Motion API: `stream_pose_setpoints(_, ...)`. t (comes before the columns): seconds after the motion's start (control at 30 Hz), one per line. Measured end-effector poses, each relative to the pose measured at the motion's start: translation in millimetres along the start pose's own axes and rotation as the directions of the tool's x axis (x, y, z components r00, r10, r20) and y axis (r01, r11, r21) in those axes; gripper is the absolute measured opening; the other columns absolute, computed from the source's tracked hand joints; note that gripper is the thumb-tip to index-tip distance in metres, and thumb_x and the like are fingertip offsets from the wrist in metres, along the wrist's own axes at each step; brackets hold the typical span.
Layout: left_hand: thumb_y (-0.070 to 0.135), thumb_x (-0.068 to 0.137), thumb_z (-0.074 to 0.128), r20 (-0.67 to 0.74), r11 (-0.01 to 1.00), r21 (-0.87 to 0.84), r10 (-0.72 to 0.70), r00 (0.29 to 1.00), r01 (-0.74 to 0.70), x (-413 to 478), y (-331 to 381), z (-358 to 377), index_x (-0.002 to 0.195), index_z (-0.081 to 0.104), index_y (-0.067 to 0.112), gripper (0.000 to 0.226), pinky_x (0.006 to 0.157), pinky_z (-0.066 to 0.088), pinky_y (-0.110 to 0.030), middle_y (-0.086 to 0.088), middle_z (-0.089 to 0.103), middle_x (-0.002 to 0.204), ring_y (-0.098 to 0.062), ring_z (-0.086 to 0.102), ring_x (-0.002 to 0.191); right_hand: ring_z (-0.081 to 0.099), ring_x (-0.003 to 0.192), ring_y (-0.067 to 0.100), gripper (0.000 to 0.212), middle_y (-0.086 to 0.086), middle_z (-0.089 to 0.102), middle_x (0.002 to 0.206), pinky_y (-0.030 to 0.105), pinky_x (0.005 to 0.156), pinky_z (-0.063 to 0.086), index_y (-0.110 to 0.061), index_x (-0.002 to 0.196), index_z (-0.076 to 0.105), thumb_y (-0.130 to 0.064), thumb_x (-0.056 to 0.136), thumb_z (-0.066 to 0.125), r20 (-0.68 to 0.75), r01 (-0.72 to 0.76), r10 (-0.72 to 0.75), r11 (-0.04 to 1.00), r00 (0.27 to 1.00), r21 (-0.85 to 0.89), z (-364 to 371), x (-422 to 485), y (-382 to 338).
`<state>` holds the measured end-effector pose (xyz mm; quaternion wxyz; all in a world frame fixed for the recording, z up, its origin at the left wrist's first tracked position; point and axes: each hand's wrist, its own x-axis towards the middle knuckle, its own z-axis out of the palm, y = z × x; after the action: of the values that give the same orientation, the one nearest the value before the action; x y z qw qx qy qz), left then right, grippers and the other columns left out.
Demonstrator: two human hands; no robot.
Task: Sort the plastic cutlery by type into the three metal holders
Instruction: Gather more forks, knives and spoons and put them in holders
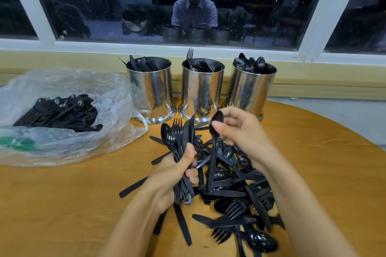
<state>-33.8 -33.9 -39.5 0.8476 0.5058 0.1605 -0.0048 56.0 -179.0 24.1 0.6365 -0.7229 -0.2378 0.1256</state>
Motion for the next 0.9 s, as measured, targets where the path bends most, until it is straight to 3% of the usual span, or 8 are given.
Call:
stream_pose_setpoints(0.07, 0.068, 0.051, 0.075, 0.012, 0.983, 0.181, -0.010, 1.000, 0.008, 0.5, -1.2, -2.3, 0.098, 0.055, 0.008, 0.079, 0.047, 0.045, -0.025, 0.000, 0.049, 0.064, -0.009, 0.045, 0.048, 0.056, 0.057, 0.004, 0.007, 0.000, 0.065, 0.073, 0.015, 0.050, 0.043, -0.011, 0.090, 0.064, -0.005, 0.089, 0.065, 0.053, -0.018, 0.018, 1.000, 0.998, 0.003, 11.0, -0.3, 1.5)
stream_pose_setpoints(0.13, 0.071, 0.044, 0.085, 0.049, 0.976, 0.219, -0.018, 0.999, 0.006, 1.6, -2.4, -4.4, 0.095, 0.056, 0.010, 0.084, 0.051, 0.044, -0.026, -0.002, 0.052, 0.067, -0.012, 0.048, 0.052, 0.058, 0.055, 0.005, 0.005, 0.002, 0.064, 0.074, 0.016, 0.052, 0.047, -0.008, 0.089, 0.064, -0.004, 0.089, 0.066, 0.042, 0.005, -0.004, 1.000, 0.999, -0.004, 22.0, 0.5, 3.9)
stream_pose_setpoints(0.27, 0.032, 0.072, 0.084, 0.112, 0.985, 0.170, 0.017, 0.994, -0.036, 0.1, -3.8, -1.7, 0.092, 0.056, 0.013, 0.040, 0.053, 0.041, -0.025, -0.002, 0.050, 0.070, -0.011, 0.045, 0.054, 0.061, 0.053, 0.008, 0.017, 0.003, 0.057, 0.071, 0.019, 0.056, 0.053, -0.019, 0.080, 0.063, -0.005, 0.085, 0.071, 0.003, 0.121, -0.121, 0.986, 0.993, -0.117, 34.9, -1.2, 10.5)
stream_pose_setpoints(0.33, 0.021, 0.090, 0.071, 0.115, 0.974, 0.205, 0.070, 0.991, -0.093, -1.3, -3.2, 0.1, 0.085, 0.057, 0.010, 0.019, 0.057, 0.041, -0.025, -0.003, 0.050, 0.065, -0.013, 0.045, 0.056, 0.059, 0.055, 0.008, 0.016, 0.001, 0.056, 0.071, 0.018, 0.056, 0.051, -0.022, 0.090, 0.067, -0.009, 0.083, 0.074, -0.018, 0.163, -0.165, 0.983, 0.986, -0.082, 34.4, -1.9, 8.6)
stream_pose_setpoints(0.5, 0.028, 0.094, 0.060, 0.084, 0.979, 0.139, 0.139, 0.987, -0.149, -7.2, 6.9, 2.6, 0.075, 0.064, 0.007, 0.028, 0.056, 0.043, -0.023, -0.004, 0.046, 0.061, -0.013, 0.046, 0.055, 0.055, 0.073, 0.007, 0.023, -0.003, 0.053, 0.085, 0.022, 0.067, 0.048, -0.024, 0.103, 0.064, -0.035, 0.084, 0.072, -0.208, 0.066, -0.059, 0.997, 0.976, 0.026, 15.1, 1.0, 8.9)
stream_pose_setpoints(0.63, 0.021, 0.088, 0.066, 0.021, 0.985, 0.097, 0.141, 0.990, -0.142, -11.5, 17.1, 12.8, 0.099, 0.064, -0.003, 0.027, 0.054, 0.047, -0.023, -0.003, 0.060, 0.065, -0.014, 0.051, 0.057, 0.048, 0.067, 0.003, 0.051, -0.007, 0.051, 0.083, 0.019, 0.061, 0.039, -0.023, 0.105, 0.058, -0.066, 0.078, 0.054, 0.021, -0.127, 0.127, 0.992, 0.992, -0.010, 20.8, -0.7, 1.1)
stream_pose_setpoints(0.77, 0.018, 0.084, 0.070, 0.012, 0.973, 0.150, 0.179, 0.984, -0.178, -30.0, 35.5, 25.3, 0.104, 0.061, -0.004, 0.031, 0.057, 0.051, -0.027, -0.008, 0.066, 0.072, -0.018, 0.060, 0.060, 0.051, 0.057, -0.001, 0.031, -0.012, 0.057, 0.073, 0.018, 0.061, 0.039, -0.025, 0.088, 0.058, -0.056, 0.091, 0.054, 0.122, -0.078, 0.090, 0.992, 0.989, -0.097, 31.5, 2.2, -24.2)
stream_pose_setpoints(0.9, 0.018, 0.084, 0.069, -0.047, 0.971, 0.078, 0.228, 0.972, -0.224, -55.1, 53.0, 30.0, 0.110, 0.063, 0.005, 0.030, 0.063, 0.058, -0.031, -0.016, 0.074, 0.086, -0.026, 0.072, 0.073, 0.055, 0.066, 0.003, 0.033, -0.007, 0.061, 0.077, 0.017, 0.064, 0.041, -0.014, 0.088, 0.063, -0.041, 0.099, 0.049, 0.126, 0.004, 0.010, 0.994, 0.992, -0.109, 36.2, -7.6, -44.1)
